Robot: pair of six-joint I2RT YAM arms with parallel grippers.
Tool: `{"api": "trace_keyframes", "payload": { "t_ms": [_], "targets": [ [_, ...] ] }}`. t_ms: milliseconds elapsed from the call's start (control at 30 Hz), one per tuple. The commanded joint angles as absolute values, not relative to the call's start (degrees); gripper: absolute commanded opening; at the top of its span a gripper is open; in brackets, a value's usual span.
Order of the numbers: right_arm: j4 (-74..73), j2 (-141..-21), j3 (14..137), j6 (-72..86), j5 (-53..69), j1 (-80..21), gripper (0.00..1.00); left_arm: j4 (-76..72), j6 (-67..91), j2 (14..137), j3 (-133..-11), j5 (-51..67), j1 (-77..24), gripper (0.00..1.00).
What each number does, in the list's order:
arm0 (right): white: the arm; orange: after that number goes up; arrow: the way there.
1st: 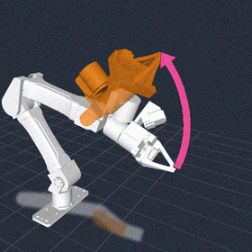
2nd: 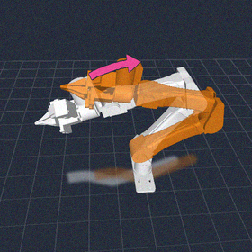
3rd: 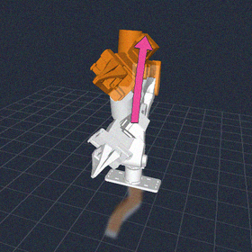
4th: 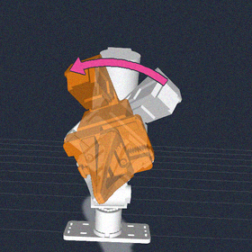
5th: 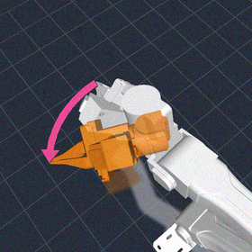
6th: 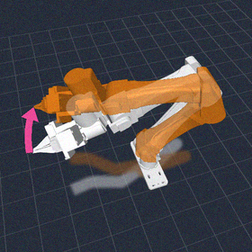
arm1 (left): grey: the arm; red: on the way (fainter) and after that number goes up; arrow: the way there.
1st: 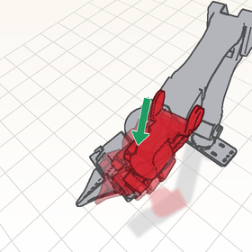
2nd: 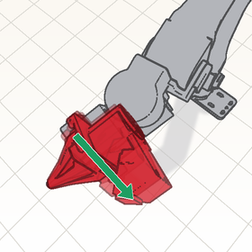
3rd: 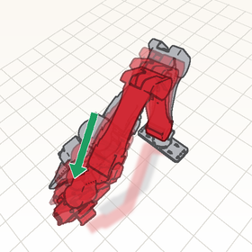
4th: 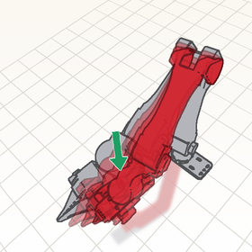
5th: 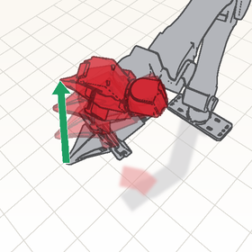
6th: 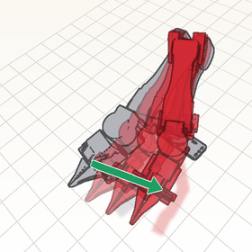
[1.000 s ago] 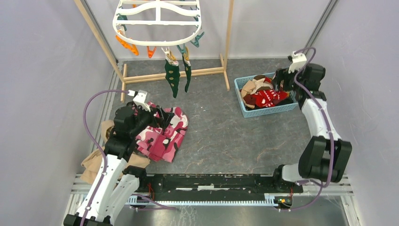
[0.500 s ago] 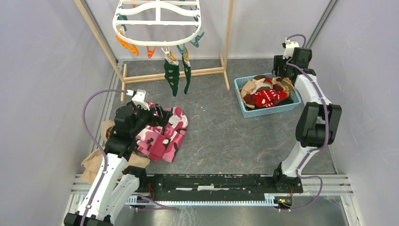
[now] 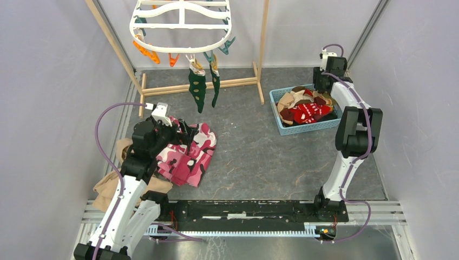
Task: Clip the socks to the hanger
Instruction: Pick up the sock from the bin.
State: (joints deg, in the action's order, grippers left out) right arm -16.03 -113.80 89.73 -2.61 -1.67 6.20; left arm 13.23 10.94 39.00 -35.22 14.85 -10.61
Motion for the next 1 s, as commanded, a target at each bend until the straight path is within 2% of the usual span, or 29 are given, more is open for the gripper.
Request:
{"api": "trace_keyframes", "payload": {
  "t_ms": [0, 200, 400, 633, 967],
  "targets": [
    [-13.8, -115.5, 93.1, -2.1, -6.1, 6.0, 0.52, 12.0, 10.4, 38.8, -35.3, 13.8, -10.2, 1.0],
    [-12.7, -116.8, 93.8, -2.1, -5.6, 6.0, 0.47, 12.0, 10.4, 39.1, -35.3, 13.9, -10.1, 1.0],
    [-10.1, -114.8, 92.1, -2.7, -4.8, 6.0, 0.21, 12.1, 10.3, 39.2, -35.3, 13.6, -10.1, 1.0],
    [-6.1, -106.6, 87.0, -5.6, -5.1, 6.1, 0.05, 12.1, 10.4, 39.3, -35.3, 13.6, -10.1, 1.0],
    [-4.6, -95.7, 81.8, -5.7, 0.6, 7.9, 0.04, 12.2, 10.5, 39.2, -35.3, 13.8, -10.0, 1.0]
  ]
}}
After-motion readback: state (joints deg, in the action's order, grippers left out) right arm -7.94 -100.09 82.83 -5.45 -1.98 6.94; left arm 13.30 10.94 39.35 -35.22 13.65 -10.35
